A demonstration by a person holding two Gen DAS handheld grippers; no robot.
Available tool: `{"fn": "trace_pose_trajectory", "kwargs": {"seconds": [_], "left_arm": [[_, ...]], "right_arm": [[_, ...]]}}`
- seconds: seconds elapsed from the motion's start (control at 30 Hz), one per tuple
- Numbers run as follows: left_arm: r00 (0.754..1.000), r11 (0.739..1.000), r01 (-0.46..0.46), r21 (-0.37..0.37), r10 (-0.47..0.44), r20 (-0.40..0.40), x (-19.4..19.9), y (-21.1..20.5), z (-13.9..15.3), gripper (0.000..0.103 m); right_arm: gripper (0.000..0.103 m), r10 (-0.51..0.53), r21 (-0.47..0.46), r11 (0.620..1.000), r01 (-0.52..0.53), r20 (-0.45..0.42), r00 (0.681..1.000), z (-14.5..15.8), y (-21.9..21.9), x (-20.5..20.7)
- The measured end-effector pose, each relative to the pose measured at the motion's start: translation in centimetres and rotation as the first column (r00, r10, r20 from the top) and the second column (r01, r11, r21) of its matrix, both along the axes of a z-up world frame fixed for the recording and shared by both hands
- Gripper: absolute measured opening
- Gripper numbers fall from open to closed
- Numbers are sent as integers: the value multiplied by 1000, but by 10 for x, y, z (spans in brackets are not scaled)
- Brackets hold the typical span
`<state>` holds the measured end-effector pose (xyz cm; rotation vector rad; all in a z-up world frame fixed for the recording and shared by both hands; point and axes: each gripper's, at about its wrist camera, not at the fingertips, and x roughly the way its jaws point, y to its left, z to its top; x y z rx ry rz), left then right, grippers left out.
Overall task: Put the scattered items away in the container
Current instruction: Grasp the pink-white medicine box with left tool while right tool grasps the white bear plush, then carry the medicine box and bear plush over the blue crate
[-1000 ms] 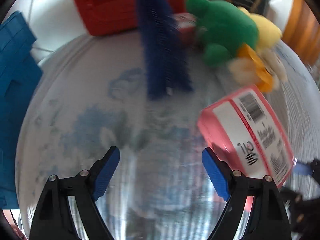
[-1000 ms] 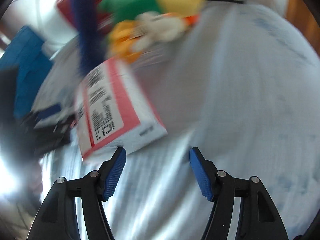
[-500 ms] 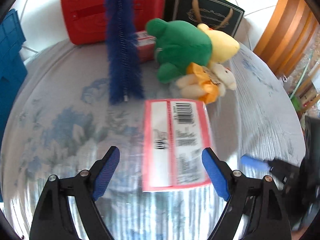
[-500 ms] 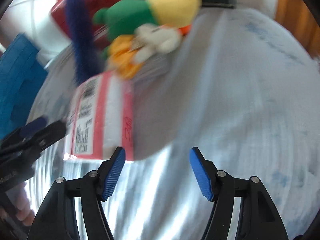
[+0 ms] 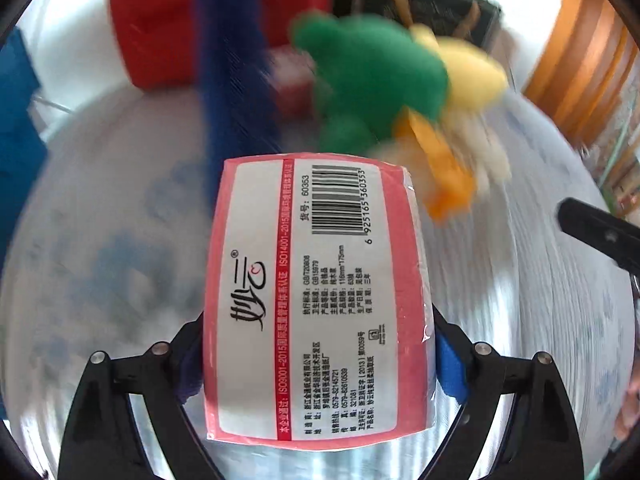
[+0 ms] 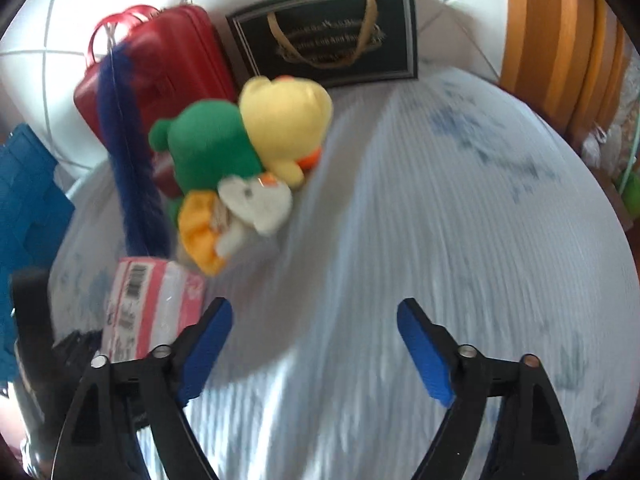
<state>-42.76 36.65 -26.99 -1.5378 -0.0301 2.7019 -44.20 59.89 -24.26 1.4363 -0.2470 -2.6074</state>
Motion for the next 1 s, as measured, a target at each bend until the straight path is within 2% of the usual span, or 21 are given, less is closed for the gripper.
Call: {"fn": "trace_pose_trajectory", "kwargs": {"seconds": [0.1,0.23,0.3,0.4,0.47,0.53,0.7,1.0], "left_arm": [[998,999,-6,-32,4,-67,-14,-9,17,91],[997,999,13,-51,-17,-78,-37,-3,12,91],[997,998,17,-55,-21,-68,-46,0,5,91],[999,999,25,-43,-27,-47,-48,1,-2,91],[998,999,30,-41,-32,-46,-51,2,0,91],[998,999,34,-32,-36,-47,-49,2,3,91],[996,999,35,-18,-36,-77,-28,4,25,91],[983,1000,-3,-2,3,-184,37,-35,98,91]], "right_arm": [[88,-14,-3,1000,13,-20,1000,0,-24,-33],[85,-20,-40,999,20,-3,1000,-8,-33,-57],[69,-14,-45,999,14,0,1000,-16,-37,-69],[60,-3,-55,999,4,4,1000,-26,-40,-83],[49,13,-61,998,-14,-10,1000,-24,-45,-83],[45,24,-24,999,-25,-33,999,-17,-50,-79],[44,40,-13,999,-41,-86,995,9,-55,-59],[44,134,41,991,-128,-214,967,89,-99,3]]}}
